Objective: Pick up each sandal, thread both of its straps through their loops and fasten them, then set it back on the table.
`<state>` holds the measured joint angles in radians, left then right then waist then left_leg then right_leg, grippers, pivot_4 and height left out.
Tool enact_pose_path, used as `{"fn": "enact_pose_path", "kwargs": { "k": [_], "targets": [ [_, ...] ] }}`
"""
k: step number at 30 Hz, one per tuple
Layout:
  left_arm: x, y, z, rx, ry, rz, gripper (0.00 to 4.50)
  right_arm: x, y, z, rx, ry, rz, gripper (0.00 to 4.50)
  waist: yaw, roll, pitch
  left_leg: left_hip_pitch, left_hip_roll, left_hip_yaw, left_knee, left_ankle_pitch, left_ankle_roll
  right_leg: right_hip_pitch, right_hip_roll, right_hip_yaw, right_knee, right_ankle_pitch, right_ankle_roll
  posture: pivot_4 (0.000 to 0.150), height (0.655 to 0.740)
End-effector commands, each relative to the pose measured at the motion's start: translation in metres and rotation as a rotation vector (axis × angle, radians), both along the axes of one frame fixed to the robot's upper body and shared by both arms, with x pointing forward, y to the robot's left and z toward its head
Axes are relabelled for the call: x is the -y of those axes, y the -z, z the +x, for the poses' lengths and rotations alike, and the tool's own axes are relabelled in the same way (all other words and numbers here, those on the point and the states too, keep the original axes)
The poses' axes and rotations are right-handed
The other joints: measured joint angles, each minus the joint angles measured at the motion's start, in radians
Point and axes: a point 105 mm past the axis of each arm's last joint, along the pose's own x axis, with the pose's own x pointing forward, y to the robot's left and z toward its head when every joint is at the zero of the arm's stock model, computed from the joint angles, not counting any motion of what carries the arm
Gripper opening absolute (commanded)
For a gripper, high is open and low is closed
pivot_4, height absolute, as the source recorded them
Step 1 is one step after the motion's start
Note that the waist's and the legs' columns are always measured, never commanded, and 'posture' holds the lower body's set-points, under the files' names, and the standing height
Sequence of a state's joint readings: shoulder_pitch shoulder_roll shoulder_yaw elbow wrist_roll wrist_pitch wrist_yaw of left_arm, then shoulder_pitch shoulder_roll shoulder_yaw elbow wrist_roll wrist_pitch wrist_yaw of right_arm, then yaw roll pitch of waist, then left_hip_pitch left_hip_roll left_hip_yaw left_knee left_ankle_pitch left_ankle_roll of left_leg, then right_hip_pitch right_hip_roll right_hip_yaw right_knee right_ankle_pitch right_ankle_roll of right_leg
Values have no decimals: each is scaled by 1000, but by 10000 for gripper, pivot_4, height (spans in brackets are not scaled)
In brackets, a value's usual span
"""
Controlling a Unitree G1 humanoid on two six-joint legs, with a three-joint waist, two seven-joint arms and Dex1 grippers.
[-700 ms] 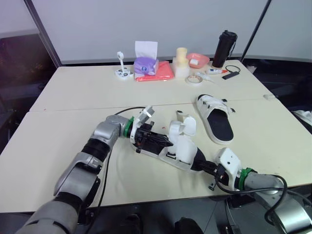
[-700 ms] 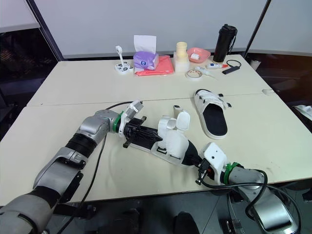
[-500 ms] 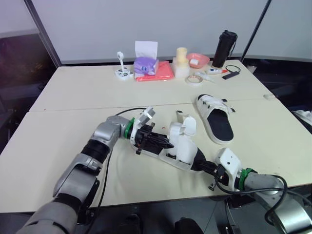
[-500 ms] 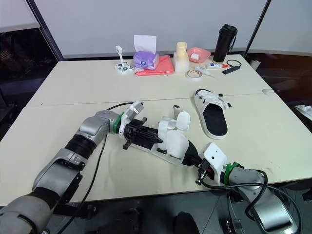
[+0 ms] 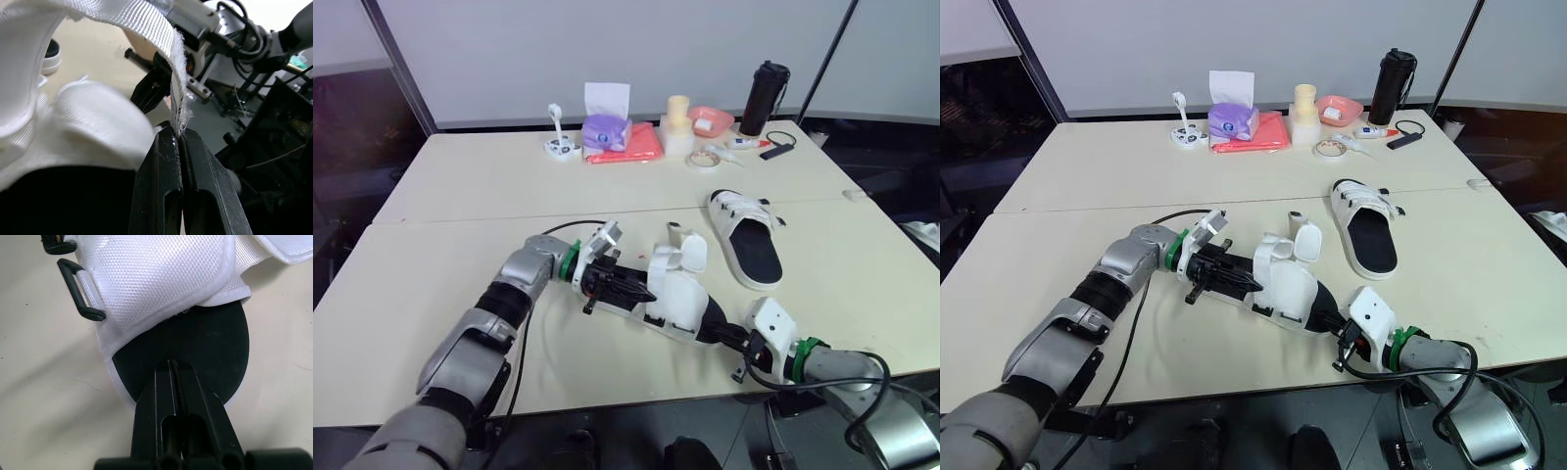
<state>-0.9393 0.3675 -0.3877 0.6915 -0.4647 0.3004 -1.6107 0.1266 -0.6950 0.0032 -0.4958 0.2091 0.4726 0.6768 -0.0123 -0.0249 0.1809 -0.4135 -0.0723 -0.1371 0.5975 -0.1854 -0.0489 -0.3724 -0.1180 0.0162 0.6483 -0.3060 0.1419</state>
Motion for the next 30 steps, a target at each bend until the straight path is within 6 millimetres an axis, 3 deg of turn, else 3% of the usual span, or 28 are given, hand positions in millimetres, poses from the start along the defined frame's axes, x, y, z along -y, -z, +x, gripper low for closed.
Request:
{"fn": "enact_pose_path", "kwargs": {
  "k": [1,11,30],
  "targets": [
    [2,-7,3,59,15,10,239,0,13,-5,-57,1,-13,0,-1,0,0,0,0,0,0,0,0,0,0,0,0,0,0,1500,7400],
    [5,-5,-5,102,69,18,239,-1,13,-6,-59,1,-11,0,-1,0,0,0,0,0,0,0,0,0,0,0,0,0,0,1500,7400],
    [11,-3,-7,345,113,-19,239,-2,14,-6,-59,1,-10,0,-1,0,0,0,0,0,0,0,0,0,0,0,0,0,0,1500,7400]
  ]
}}
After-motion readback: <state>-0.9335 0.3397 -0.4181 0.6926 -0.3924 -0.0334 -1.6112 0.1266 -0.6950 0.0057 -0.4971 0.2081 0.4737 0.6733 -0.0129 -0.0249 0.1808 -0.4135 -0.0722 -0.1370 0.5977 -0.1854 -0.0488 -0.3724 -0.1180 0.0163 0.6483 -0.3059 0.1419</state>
